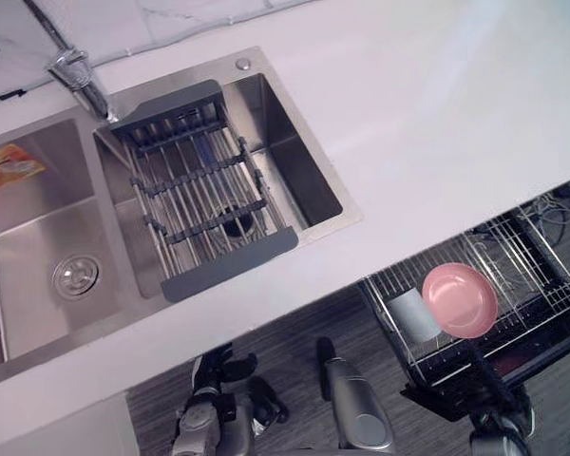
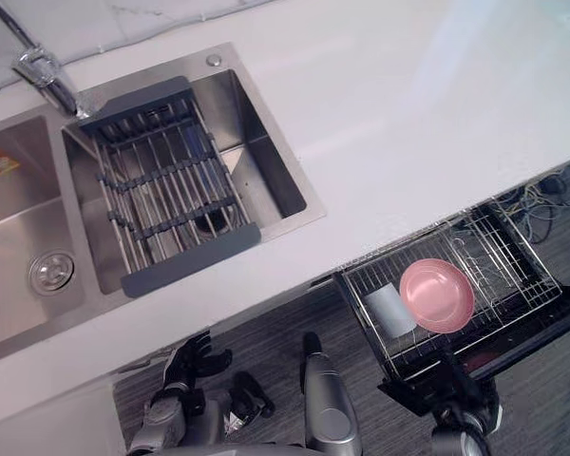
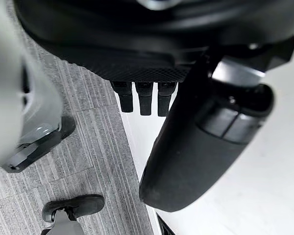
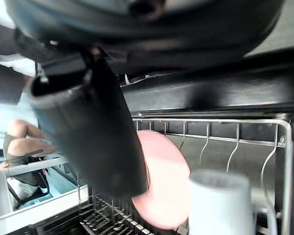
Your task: Walk over to the sink, pick up the cup, carry it to the dishwasher, place the cup inside the dishwasher, then close the dishwasher door
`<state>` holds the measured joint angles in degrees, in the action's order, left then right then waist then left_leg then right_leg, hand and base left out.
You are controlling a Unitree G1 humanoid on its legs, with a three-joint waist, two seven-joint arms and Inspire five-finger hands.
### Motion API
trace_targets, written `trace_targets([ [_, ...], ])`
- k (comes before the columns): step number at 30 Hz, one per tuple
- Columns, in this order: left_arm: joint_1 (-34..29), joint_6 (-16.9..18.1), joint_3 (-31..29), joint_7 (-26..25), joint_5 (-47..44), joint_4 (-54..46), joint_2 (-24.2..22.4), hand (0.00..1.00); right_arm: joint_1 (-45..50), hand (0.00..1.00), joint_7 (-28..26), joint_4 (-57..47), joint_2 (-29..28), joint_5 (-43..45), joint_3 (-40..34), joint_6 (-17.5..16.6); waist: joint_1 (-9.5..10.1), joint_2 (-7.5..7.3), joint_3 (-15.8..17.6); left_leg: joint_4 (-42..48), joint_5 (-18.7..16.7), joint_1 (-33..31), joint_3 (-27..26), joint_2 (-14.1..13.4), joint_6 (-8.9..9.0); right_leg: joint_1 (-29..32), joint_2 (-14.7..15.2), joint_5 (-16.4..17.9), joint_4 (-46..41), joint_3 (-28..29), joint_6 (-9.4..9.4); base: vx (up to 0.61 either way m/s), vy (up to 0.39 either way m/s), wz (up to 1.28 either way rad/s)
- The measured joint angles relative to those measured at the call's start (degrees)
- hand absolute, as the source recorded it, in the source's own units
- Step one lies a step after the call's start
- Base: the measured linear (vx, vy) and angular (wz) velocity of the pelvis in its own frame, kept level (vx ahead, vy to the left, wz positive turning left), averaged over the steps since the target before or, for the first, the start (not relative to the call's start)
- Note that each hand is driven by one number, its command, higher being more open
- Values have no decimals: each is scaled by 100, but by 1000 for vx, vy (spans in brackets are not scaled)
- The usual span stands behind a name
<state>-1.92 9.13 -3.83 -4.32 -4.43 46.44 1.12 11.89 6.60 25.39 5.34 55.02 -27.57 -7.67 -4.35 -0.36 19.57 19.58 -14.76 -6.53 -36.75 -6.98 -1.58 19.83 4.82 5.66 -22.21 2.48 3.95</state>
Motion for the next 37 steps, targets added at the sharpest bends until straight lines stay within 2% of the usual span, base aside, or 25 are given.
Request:
trace_targets([
  [2,24,0,100,47,1,-2,-7,90,-1,90,1,-301,-14,497,196,-137,73,102,-12,-160,118,-15,73,92,-32,-6,63,-44,70,-64,7,-26,1,24],
  [5,53,3,194,63,11,-6,-19,90,-80,90,0,-890,-87,1192,675,-434,207,348,-41,-418,329,-26,293,217,-67,-51,143,-112,172,-210,0,-22,-32,28],
  [7,43,5,202,76,16,0,1,90,-295,90,0,-1021,-133,1507,1094,-586,228,445,-67,-577,458,14,453,255,-45,-130,161,-132,229,-351,-30,-22,-91,39],
  [9,41,11,274,105,21,25,-30,90,-602,90,-57,-1108,-184,1954,1715,-673,304,551,-121,-865,673,69,831,336,5,-247,164,-177,354,-561,-98,-24,-124,41],
  [11,36,14,343,150,124,82,-31,90,-732,90,-539,-1331,-278,2159,2222,-714,336,617,-158,-1092,841,146,1152,385,49,-391,162,-206,473,-747,-144,-18,-125,50],
  [12,-26,36,382,179,125,89,-9,90,-689,90,-592,-1453,-516,2274,2295,-948,336,627,-165,-1218,934,217,1345,400,70,-518,148,-223,564,-871,-170,-10,-102,48],
  [13,-56,41,398,188,135,99,-4,90,-636,90,-668,-1447,-554,2372,2305,-965,336,627,-164,-1259,960,243,1382,400,82,-560,145,-228,593,-905,-178,-19,-86,36],
  [18,-170,75,422,275,435,375,56,90,-572,90,-993,-1186,-370,2553,2332,-1014,279,651,-180,-1445,1122,352,1766,422,136,-875,151,-256,830,-1229,-189,-35,-33,33],
  [23,-291,71,419,338,687,541,198,90,-568,90,-1532,-600,43,2573,2338,-886,202,830,-331,-1722,1309,495,1927,435,193,-1078,112,-344,1113,-1407,-198,-17,-17,14],
  [25,-310,71,419,340,690,541,247,90,-567,90,-1560,-333,264,2202,2339,-767,201,844,-456,-1748,1326,500,1972,432,204,-1101,90,-371,1171,-1426,-202,-3,-7,2],
  [29,-318,70,419,338,685,539,309,90,-478,90,-1523,123,795,806,2312,-405,181,807,-723,-1801,1358,510,2102,423,225,-1221,55,-441,1362,-1529,-205,2,-6,11],
  [30,-311,70,419,334,672,538,338,90,-432,90,-1455,165,920,157,2312,-252,176,774,-772,-1821,1369,519,2162,422,234,-1272,47,-455,1414,-1578,-213,9,-5,15],
  [31,-315,70,419,329,666,537,362,90,-421,90,-1408,220,949,-115,2311,-200,174,745,-812,-1831,1376,517,2195,420,239,-1288,39,-464,1443,-1601,-215,19,-14,17],
  [33,-354,65,419,317,660,538,502,90,-372,90,-1376,478,1021,-1194,2399,45,178,572,-971,-1900,1424,537,2275,399,252,-1371,4,-487,1554,-1692,-241,31,-27,17],
  [37,-419,63,420,303,597,536,569,90,-376,90,-1345,1051,917,-2441,2498,198,214,401,-1090,-1970,1434,642,2433,408,265,-1591,-3,-500,1713,-1843,-234,42,-15,20],
])
